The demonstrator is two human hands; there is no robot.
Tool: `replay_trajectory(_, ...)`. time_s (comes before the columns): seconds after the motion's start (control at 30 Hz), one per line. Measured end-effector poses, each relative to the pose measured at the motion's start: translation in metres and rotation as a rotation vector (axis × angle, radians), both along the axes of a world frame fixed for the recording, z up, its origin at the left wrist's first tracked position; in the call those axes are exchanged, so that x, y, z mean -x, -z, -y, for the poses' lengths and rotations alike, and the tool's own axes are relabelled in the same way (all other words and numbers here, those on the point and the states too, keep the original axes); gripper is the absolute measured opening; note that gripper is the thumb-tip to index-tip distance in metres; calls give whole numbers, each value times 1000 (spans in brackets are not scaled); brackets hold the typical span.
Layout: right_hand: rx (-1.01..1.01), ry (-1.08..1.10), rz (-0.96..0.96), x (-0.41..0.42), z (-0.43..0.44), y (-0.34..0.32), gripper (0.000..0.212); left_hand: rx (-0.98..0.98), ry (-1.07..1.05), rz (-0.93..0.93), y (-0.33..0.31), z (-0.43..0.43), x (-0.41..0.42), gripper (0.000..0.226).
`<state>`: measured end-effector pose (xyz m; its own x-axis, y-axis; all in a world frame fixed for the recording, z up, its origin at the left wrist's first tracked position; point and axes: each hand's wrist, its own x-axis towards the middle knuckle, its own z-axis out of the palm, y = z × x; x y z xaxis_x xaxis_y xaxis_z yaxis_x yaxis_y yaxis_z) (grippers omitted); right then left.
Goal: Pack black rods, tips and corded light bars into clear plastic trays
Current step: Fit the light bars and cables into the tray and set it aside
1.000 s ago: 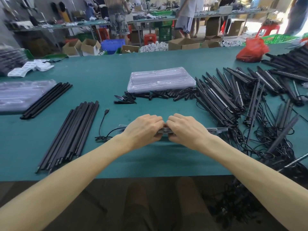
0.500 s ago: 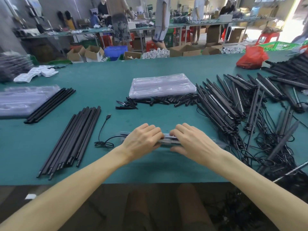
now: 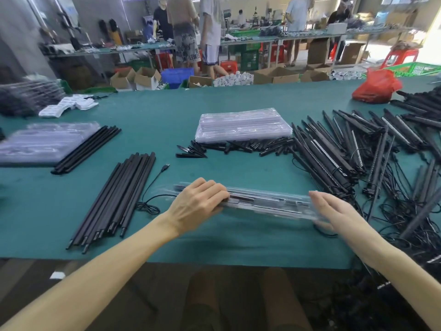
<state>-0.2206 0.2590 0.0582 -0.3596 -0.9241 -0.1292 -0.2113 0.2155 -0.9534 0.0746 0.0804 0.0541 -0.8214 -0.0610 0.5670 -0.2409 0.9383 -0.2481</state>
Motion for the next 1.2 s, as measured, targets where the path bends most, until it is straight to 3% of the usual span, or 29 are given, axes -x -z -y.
replay_trajectory(0.07,-28,73,296,5,-3,0,79,0,8,-38,-4,2,2,24)
replay_trajectory(0.2,20,-38,836,4,-7,-6,62,8,55,-68,-7,2,6,14)
replay_trajectory(0.37,-85,-161,1090,-1,-14,-7,73,17,9,-112,-3,7,1,14)
replay_trajectory(0.53,-101,-116,1168,-21,-19,-4,60,-49,-103,-148,7,17,-7,17)
replay_trajectory(0.67,-28,-16,1148,-33,-14,-11,20,-120,-226,-234,16,15,-9,46)
replay_trajectory(0.73,0,-15,1134,-35,-13,-14,11,-104,-237,-291,25,6,-14,53)
replay_trajectory(0.87,65,27,1143,-38,-6,-26,48,-146,-249,-317,44,-3,-24,38)
replay_trajectory(1.03,167,-48,1175,-57,27,-62,42,-419,-415,-92,54,23,-23,34)
replay_trajectory(1.13,238,-107,1214,-70,57,-84,56,-549,-557,-55,55,47,-11,42)
replay_trajectory(1.2,267,-146,1229,-80,79,-99,53,-652,-661,-49,56,61,-1,51)
